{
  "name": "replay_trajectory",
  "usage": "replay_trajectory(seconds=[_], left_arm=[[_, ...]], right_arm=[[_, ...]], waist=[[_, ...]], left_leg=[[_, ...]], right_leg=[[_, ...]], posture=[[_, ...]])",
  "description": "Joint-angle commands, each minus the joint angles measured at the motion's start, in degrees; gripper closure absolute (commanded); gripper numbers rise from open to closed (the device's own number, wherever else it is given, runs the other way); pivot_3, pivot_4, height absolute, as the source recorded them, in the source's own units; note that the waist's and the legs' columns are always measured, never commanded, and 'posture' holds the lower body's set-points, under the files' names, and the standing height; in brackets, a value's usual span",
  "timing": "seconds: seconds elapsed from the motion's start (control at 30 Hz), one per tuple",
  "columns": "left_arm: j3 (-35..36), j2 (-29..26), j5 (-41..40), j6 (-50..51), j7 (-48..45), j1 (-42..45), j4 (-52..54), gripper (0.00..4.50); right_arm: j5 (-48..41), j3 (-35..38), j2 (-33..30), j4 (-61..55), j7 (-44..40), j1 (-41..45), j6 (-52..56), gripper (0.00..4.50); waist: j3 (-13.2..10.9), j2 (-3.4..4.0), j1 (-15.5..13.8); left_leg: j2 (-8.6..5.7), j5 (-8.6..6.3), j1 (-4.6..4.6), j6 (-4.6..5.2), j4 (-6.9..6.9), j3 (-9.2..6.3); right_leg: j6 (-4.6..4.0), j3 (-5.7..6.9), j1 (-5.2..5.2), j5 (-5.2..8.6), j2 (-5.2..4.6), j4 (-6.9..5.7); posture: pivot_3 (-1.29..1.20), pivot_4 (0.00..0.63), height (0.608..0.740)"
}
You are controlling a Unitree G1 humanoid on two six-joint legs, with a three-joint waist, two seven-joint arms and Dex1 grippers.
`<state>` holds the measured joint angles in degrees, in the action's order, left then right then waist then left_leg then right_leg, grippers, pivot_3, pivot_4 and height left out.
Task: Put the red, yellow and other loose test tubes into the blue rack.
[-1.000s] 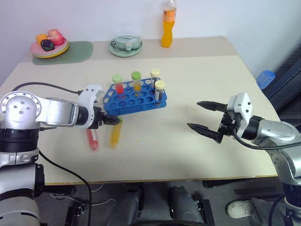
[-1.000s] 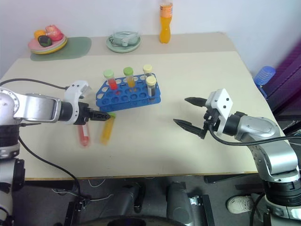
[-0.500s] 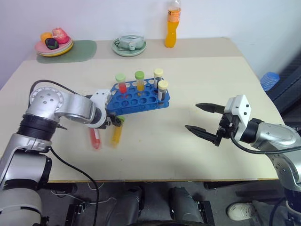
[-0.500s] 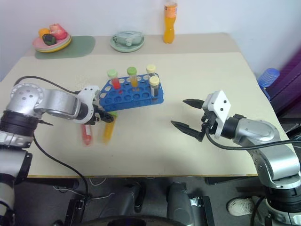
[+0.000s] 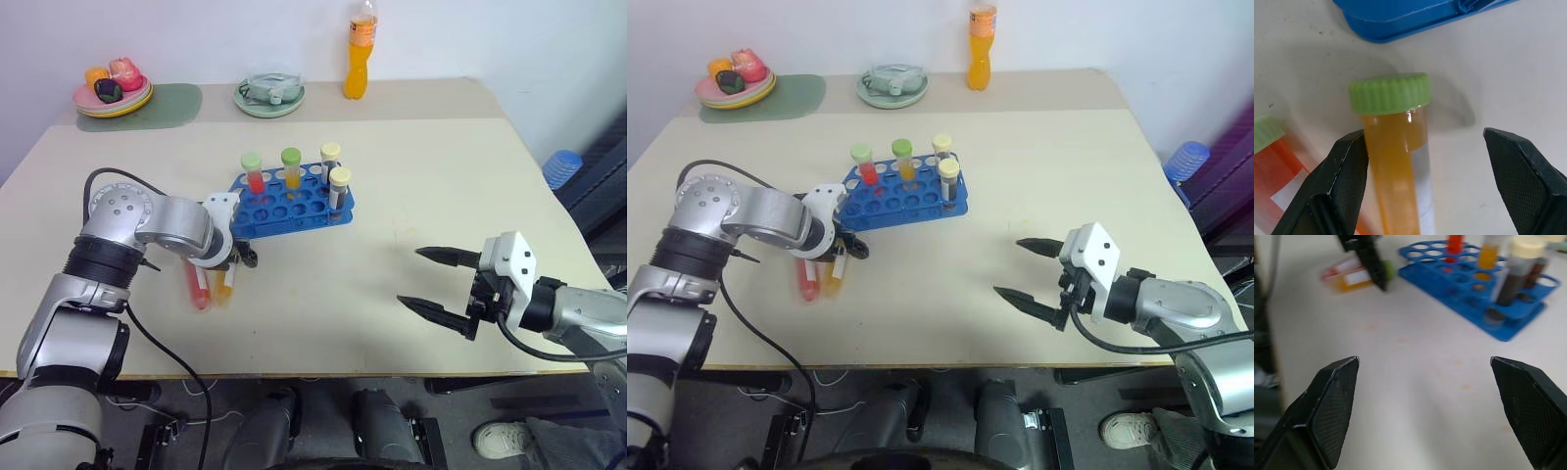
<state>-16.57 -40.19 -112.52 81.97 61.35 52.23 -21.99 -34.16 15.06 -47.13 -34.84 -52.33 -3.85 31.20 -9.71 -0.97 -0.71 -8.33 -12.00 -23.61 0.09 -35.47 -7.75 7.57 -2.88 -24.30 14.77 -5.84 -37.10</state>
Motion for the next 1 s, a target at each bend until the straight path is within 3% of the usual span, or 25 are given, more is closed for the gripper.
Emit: replay_trajectory(seconds=[0.03,0.13,0.17,0.4,0.57,0.7,0.77,0.83,1.0], left_arm=[[1.92,0.09,-0.48,-0.53,1.53,-0.24,1.74,2.09],[2.87,0.39,-0.48,-0.56,2.03,-0.89,1.77,3.62],[3.14,0.32,-0.48,-0.43,1.86,-1.24,2.16,3.77],[5.71,-0.69,-0.48,-0.74,0.84,-3.53,5.66,3.77],[8.76,-7.19,-0.48,-2.16,-8.68,-8.72,18.07,3.77],[13.04,-8.55,-0.48,-7.11,-17.45,-11.65,26.48,3.77],[16.32,-8.39,8.01,-8.68,-29.65,-12.55,34.17,3.77],[17.06,-8.86,22.55,-16.05,-42.37,-14.41,41.74,3.77],[14.44,-6.77,48.71,-35.23,-62.19,-18.02,46.78,3.77]], right_arm=[[-0.74,1.51,-0.31,-2.02,-1.11,0.46,-2.95,0.00],[-0.61,1.31,-0.37,-1.40,-1.65,0.42,-3.87,0.00],[-0.39,1.16,-0.37,-0.99,-1.86,0.41,-4.23,0.00],[0.96,-0.50,-0.06,2.23,-3.49,1.15,-7.17,0.00],[1.83,-1.10,0.32,5.18,-4.72,1.89,-9.61,0.00],[2.25,-1.85,0.57,7.04,-5.28,2.38,-10.73,0.00],[2.28,-2.62,1.01,7.33,-4.97,3.06,-10.74,0.00],[2.39,-3.14,1.17,7.84,-4.91,3.78,-10.85,0.00],[2.57,-2.98,0.90,8.70,-4.81,4.94,-10.99,0.00]], waist=[[0.00,0.00,-0.08],[0.01,-0.01,-0.11],[0.00,-0.01,-0.10],[0.01,-0.02,-0.06],[0.01,-0.02,0.15],[0.01,-0.02,-0.26],[0.00,-0.03,-0.34],[0.00,-0.03,-0.16],[0.02,0.00,-0.02]], left_leg=[[0.00,0.00,0.00,0.00,-0.01,0.00],[0.00,0.00,0.00,0.00,-0.02,0.00],[0.00,0.00,0.00,0.00,-0.02,0.00],[0.00,0.00,0.00,-0.01,-0.03,0.00],[0.00,0.01,-0.01,-0.03,-0.03,0.02],[0.01,0.01,0.00,-0.03,-0.06,0.03],[0.00,-0.02,-0.02,0.01,-0.13,0.03],[0.00,-0.04,-0.03,0.04,-0.14,0.10],[0.05,-0.21,-0.01,0.32,-0.09,0.29]], right_leg=[[0.00,0.00,0.01,0.00,0.00,0.00],[0.00,0.00,0.03,0.00,-0.01,0.02],[0.00,0.00,0.03,0.00,-0.01,0.02],[0.00,0.00,0.03,0.00,0.00,0.01],[-0.01,-0.01,0.00,0.00,0.00,-0.01],[-0.02,-0.02,0.04,0.01,-0.02,0.00],[-0.02,0.01,0.12,0.01,-0.02,0.05],[-0.03,0.01,0.14,0.02,-0.04,0.11],[-0.23,0.00,0.12,0.11,-0.05,0.15]], posture=[[0.00,0.150,0.740],[0.00,0.150,0.740],[0.00,0.150,0.740],[0.00,0.150,0.740],[0.00,0.150,0.740],[0.00,0.150,0.740],[0.00,0.150,0.740],[0.00,0.150,0.740],[0.00,0.150,0.740]])
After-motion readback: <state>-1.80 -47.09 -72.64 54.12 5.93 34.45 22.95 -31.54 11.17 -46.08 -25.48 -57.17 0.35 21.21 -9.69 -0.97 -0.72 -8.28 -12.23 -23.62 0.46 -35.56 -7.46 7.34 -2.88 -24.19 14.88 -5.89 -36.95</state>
